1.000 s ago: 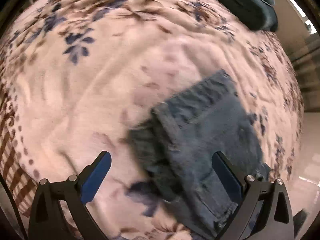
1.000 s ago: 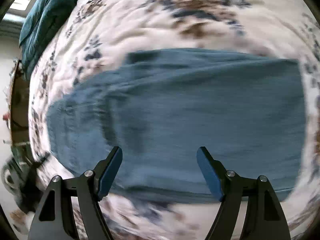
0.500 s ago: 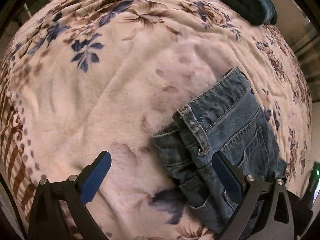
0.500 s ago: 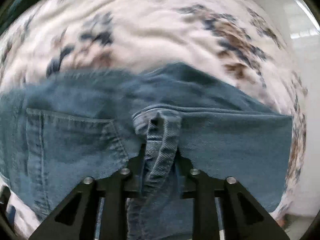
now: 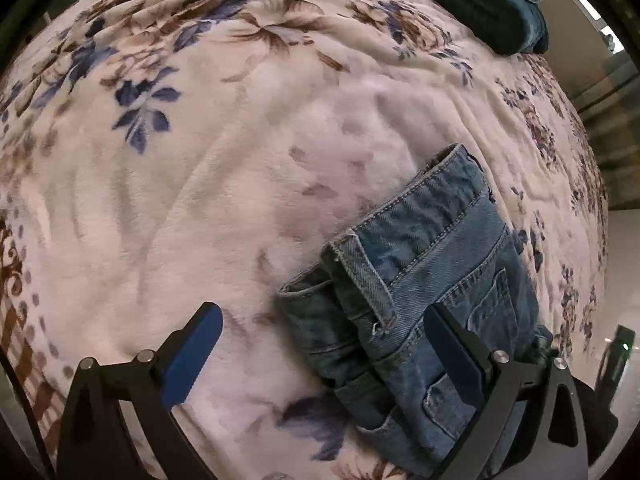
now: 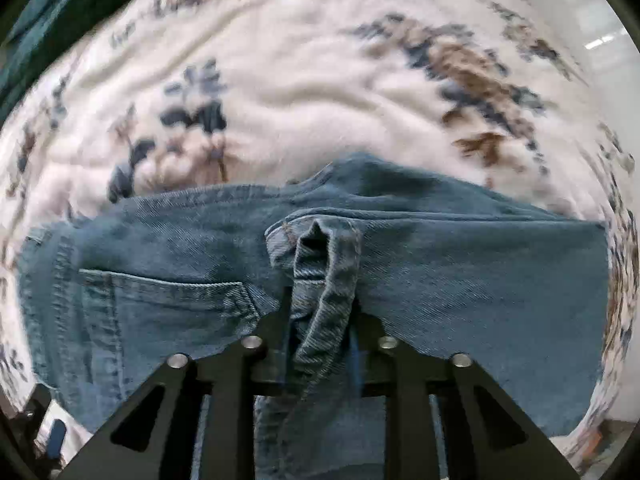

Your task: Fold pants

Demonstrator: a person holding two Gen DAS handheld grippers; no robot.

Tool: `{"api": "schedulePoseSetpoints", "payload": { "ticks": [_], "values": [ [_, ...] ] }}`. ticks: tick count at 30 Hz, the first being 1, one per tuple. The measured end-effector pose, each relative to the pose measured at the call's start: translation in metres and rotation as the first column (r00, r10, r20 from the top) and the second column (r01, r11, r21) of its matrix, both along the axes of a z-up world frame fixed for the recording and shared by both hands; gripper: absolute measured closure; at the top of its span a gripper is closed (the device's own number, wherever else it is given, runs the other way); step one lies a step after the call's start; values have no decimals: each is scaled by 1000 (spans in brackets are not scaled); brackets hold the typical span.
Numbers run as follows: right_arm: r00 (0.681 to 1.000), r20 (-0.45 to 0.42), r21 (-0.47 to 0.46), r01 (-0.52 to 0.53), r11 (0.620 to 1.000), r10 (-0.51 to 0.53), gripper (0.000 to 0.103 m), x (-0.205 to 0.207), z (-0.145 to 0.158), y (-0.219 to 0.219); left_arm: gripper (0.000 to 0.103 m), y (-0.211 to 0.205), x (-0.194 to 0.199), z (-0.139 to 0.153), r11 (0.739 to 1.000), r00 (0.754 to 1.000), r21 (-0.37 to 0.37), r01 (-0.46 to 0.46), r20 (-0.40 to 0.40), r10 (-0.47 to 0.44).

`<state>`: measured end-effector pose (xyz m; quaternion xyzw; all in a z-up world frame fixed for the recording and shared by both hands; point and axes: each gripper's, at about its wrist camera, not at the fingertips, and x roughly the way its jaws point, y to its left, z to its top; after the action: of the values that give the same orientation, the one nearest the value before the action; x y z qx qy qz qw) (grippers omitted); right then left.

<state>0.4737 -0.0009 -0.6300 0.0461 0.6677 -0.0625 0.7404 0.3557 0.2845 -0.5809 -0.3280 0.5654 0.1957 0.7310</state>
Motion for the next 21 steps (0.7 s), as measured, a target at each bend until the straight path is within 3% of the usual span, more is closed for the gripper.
{"api": "schedulePoseSetpoints", "payload": {
  "ticks": [1,3,6,8,15,17,21],
  "values": [
    [1000,-9,22,-10,1000,11,39,0,-1,3,0,-1,1,0,1000,1000,-5,0,7,0],
    [998,-9,123,-57,991,58,16,3,4,9,0,-1,3,1,1000,1000,-26,-6,26,7],
    [995,20,225,-98,969,96,16,-7,25,7,0,0,4,-3,991,995,-131,-36,87,48],
    [995,44,240,-96,966,88,16,-19,38,-7,0,1,4,-14,965,987,-248,-83,115,115],
    [1000,-5,235,28,972,-27,16,-45,24,-91,2,16,4,-36,907,959,-359,-219,92,267],
    [997,-31,242,82,967,-76,16,-52,13,-113,2,19,-3,-42,907,960,-335,-254,24,278],
    [996,-37,255,89,963,-82,16,-62,15,-132,10,22,-18,-24,902,949,-333,-276,57,311]
  ]
}}
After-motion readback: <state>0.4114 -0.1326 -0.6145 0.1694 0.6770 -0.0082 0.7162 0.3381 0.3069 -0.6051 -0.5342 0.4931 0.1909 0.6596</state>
